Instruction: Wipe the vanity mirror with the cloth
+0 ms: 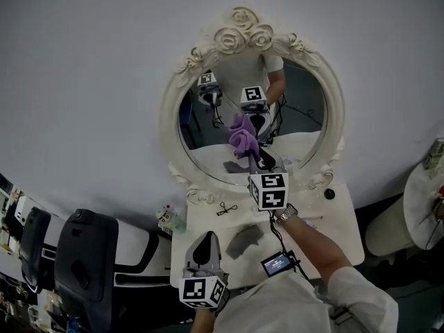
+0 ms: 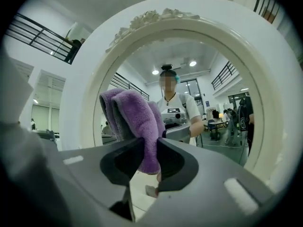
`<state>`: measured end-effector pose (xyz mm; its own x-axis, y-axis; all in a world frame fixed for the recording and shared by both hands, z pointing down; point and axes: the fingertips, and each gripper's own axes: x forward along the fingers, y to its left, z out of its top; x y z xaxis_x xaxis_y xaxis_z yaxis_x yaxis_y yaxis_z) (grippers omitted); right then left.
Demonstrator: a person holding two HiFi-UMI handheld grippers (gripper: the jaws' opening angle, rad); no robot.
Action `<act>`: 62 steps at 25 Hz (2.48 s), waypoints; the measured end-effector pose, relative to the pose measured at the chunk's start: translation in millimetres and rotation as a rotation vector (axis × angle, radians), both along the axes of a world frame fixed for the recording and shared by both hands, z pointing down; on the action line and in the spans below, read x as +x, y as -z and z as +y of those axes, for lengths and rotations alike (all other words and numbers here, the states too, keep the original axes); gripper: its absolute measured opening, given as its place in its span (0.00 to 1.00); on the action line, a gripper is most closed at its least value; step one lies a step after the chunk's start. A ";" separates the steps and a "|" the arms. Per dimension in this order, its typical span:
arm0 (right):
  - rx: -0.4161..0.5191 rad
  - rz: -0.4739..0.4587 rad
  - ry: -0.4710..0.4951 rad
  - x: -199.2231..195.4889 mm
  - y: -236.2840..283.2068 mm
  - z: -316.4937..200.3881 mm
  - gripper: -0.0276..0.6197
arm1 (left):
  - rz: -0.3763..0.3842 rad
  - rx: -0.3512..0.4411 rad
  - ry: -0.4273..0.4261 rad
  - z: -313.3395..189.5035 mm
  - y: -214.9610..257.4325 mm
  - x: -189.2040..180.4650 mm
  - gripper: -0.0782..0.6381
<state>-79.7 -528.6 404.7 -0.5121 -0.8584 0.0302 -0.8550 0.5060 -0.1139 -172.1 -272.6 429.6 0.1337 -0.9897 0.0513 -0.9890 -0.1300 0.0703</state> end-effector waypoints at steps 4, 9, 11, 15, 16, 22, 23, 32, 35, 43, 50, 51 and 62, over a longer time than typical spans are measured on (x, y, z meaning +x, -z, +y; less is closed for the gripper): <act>0.001 0.006 -0.086 44.4 2.3 -6.6 0.18 | 0.008 -0.003 -0.073 -9.6 -3.3 22.5 0.11; -0.010 0.001 -0.196 98.5 2.2 -13.6 0.18 | 0.015 0.006 -0.139 -20.5 -2.5 42.7 0.11; -0.027 -0.012 -0.244 121.8 -0.4 -17.2 0.18 | 0.016 0.006 -0.167 -25.8 -2.7 52.0 0.11; -0.069 -0.047 -0.313 161.6 -5.2 -25.6 0.18 | 0.018 0.005 -0.222 -36.1 -3.9 72.0 0.11; -0.073 -0.052 -0.324 168.5 -4.9 -27.2 0.18 | 0.018 0.005 -0.233 -38.9 -4.3 75.9 0.11; -0.075 -0.039 -0.403 209.1 -5.5 -29.3 0.18 | 0.025 -0.001 -0.289 -51.3 -7.2 97.8 0.11; -0.077 -0.038 -0.419 216.9 -5.7 -29.1 0.18 | 0.024 -0.001 -0.299 -53.4 -7.0 101.3 0.11; -0.093 -0.033 -0.428 234.0 -20.1 -9.6 0.18 | 0.024 -0.001 -0.358 -56.0 -8.9 125.7 0.11; -0.097 -0.041 -0.393 218.8 -20.9 -5.3 0.18 | 0.027 -0.009 -0.328 -54.5 -13.4 114.7 0.11; -0.036 0.030 -0.140 101.7 -11.1 5.9 0.18 | 0.047 0.002 -0.129 -25.5 -13.5 64.9 0.11; -0.039 0.064 0.093 -17.0 -24.1 31.8 0.18 | 0.056 0.012 0.093 16.6 -15.1 -3.6 0.11; -0.042 0.072 0.127 -33.4 -27.4 36.3 0.18 | 0.057 0.012 0.123 22.9 -15.4 -11.5 0.11; -0.101 0.154 0.352 -153.4 -72.8 66.2 0.18 | 0.042 -0.012 0.385 78.0 -18.1 -72.9 0.11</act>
